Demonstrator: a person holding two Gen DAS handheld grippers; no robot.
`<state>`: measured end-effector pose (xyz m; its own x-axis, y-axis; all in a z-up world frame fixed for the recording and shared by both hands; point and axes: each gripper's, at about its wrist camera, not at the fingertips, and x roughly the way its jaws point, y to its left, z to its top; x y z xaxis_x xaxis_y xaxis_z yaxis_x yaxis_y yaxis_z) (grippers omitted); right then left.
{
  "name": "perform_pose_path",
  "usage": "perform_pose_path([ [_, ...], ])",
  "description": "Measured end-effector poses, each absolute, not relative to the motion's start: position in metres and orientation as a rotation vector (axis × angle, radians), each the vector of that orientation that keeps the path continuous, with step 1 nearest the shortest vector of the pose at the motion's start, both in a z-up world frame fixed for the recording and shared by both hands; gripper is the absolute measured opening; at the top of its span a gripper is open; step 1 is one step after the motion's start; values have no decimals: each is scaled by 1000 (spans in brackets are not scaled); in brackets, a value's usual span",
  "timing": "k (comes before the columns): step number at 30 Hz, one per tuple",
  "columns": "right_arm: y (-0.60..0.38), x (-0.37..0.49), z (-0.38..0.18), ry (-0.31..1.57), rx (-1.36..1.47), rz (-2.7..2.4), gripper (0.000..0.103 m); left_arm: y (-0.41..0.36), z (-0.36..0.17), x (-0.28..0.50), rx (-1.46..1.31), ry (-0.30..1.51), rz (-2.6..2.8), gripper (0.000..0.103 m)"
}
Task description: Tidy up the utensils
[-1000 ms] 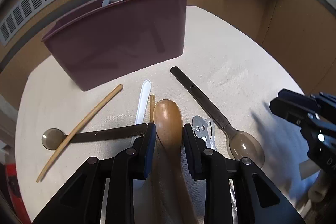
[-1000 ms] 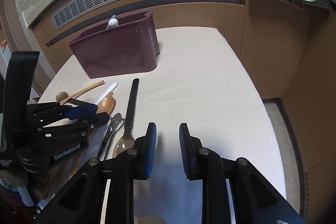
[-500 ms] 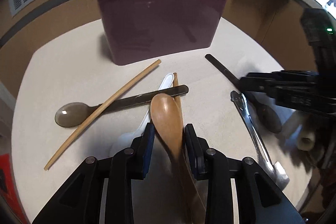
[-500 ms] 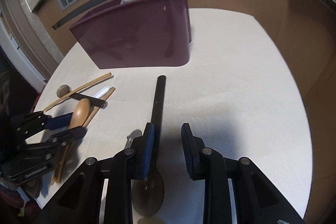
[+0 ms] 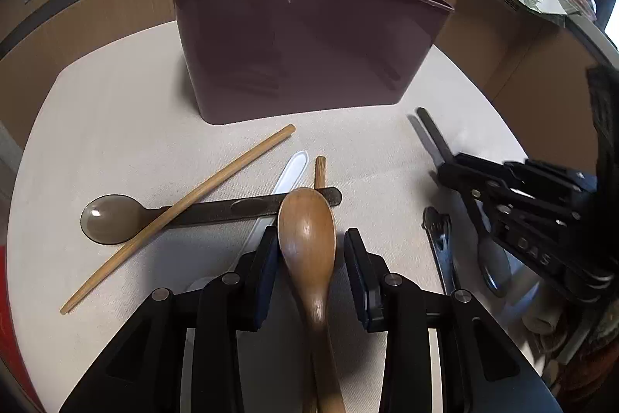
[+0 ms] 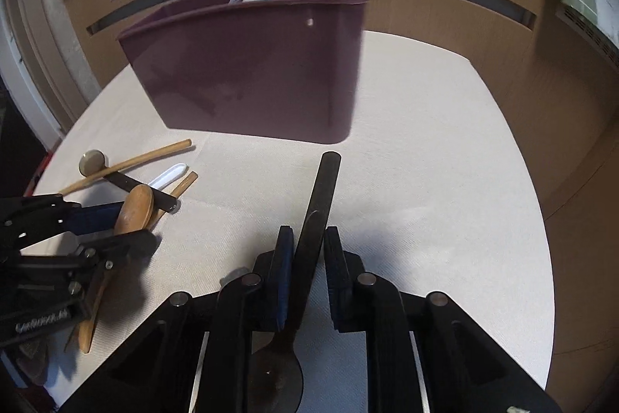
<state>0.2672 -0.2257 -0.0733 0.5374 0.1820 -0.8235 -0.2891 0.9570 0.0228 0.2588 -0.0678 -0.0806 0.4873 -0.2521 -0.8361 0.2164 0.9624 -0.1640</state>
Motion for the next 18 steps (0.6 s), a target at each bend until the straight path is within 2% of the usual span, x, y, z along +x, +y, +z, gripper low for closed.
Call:
perform_pose_path([
  [18, -253, 237, -52, 856, -37, 249, 14, -73, -81, 272, -54, 1012, -240, 34],
])
